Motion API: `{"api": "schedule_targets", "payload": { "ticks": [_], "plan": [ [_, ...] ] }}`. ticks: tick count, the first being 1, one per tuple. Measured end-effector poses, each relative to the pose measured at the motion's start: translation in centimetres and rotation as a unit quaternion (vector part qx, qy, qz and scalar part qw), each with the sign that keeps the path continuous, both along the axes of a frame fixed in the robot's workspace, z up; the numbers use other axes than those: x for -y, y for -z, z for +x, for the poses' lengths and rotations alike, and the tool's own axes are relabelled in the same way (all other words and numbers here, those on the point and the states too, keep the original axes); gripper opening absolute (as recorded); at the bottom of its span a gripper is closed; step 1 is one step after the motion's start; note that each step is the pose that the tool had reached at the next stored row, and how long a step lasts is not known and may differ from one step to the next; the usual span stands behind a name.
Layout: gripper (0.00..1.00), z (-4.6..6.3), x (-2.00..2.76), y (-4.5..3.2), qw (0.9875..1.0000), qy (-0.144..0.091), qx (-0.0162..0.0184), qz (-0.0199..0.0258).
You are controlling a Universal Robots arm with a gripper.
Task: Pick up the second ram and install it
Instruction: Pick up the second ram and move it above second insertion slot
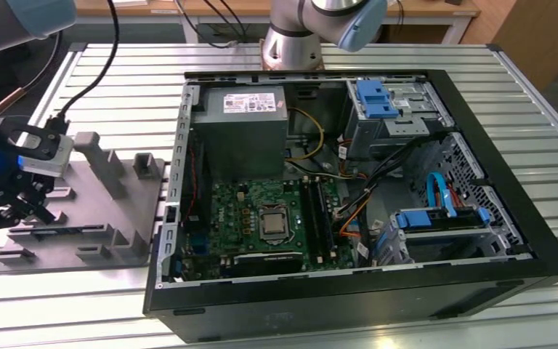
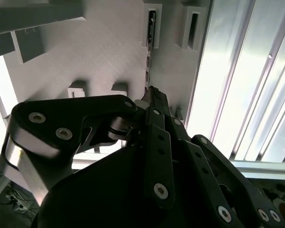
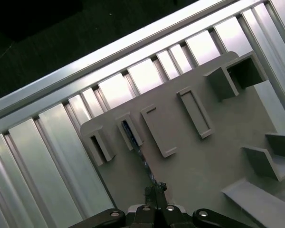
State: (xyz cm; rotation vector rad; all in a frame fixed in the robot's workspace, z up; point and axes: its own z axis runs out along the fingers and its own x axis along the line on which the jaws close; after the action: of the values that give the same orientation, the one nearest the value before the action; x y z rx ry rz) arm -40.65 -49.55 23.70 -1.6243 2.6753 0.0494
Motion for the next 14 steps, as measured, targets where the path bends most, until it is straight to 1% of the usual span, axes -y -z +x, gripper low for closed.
{"api": "schedule_targets", "payload": {
  "ticks": [3, 6, 10, 14],
  "plan": [
    [0.1, 0.0, 0.0, 0.0, 0.9999, -0.016, 0.0, 0.0],
    [0.1, 0.0, 0.0, 0.01, 0.9995, -0.033, 0.0, 0.0],
    [0.1, 0.0, 0.0, 0.01, 0.9985, -0.054, 0.0, 0.0],
    [0.1, 0.0, 0.0, 0.01, 0.9974, -0.072, 0.0, -0.0001]
  ]
}}
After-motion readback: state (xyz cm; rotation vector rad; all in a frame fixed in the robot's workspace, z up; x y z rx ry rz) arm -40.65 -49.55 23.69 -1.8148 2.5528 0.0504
